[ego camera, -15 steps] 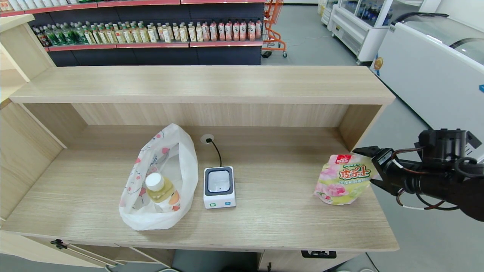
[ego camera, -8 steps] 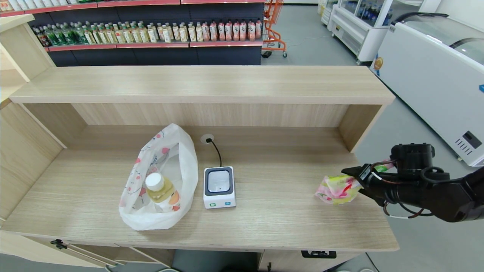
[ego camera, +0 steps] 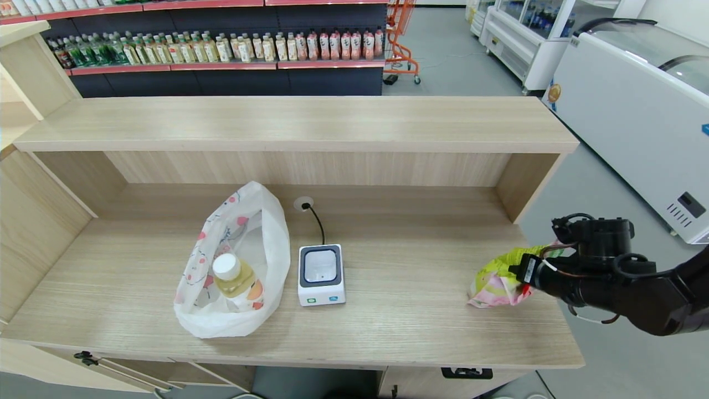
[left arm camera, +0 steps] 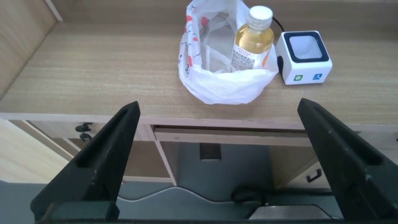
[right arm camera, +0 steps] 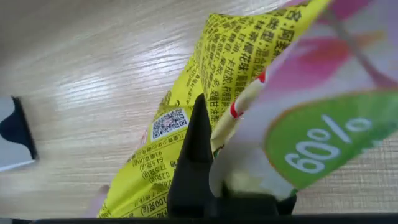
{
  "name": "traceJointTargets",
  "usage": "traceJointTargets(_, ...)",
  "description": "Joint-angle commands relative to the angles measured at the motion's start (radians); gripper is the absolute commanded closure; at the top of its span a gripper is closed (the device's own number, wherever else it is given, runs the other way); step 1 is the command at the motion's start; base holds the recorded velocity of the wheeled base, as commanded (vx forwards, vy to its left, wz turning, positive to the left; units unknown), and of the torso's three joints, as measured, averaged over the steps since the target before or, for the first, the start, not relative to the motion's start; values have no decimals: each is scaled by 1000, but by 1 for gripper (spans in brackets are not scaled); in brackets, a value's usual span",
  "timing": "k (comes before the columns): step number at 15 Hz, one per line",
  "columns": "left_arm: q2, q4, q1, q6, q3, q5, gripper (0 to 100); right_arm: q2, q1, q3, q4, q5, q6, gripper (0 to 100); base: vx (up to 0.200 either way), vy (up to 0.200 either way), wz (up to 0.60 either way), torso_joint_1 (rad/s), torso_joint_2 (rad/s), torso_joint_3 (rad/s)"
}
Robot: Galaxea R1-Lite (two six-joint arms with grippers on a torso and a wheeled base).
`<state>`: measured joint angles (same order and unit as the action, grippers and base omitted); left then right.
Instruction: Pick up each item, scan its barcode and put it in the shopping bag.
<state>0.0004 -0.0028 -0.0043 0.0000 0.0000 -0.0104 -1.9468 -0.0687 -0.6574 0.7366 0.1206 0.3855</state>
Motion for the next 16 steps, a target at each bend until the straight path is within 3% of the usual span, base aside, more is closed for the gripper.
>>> traceJointTargets(1,1,0,0,0,0,0,0,132,-45,56,64,28,-93,100,0,0,0,0,0,0)
traceJointTargets(5,1,0,0,0,0,0,0,243,-31,176,291,425,-358,100,0,0,0,0,0,0)
traceJointTargets(6,1,0,0,0,0,0,0,239,-6,190,369,642,-505,100,0,0,0,0,0,0)
traceJointTargets(9,1,0,0,0,0,0,0,206,14,196,400,1073,-909,100,0,0,0,0,0,0)
traceJointTargets(11,0,0,0,0,0,0,0,166,-26,197,385,1128,-1134,100,0,0,0,0,0,0)
traceJointTargets(16,0,0,0,0,0,0,0,221,-89,194,274,1226,-1360,100,0,0,0,0,0,0)
